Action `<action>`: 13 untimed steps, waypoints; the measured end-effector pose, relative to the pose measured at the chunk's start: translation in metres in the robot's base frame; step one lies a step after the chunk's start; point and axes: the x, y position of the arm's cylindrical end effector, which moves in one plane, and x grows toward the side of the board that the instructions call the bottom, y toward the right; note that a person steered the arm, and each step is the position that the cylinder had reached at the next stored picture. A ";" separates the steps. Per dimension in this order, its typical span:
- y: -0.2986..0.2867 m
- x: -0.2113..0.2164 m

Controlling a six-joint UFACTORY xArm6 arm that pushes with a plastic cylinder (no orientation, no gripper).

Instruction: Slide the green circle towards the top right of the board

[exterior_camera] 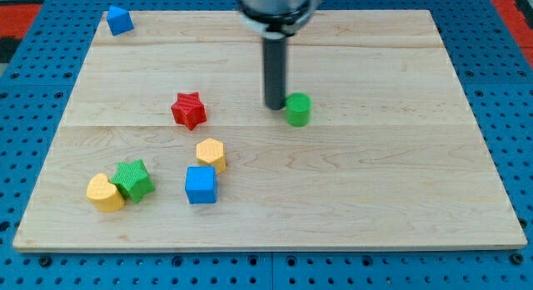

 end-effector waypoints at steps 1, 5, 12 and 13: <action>0.017 -0.005; 0.044 0.035; 0.039 -0.109; 0.043 -0.120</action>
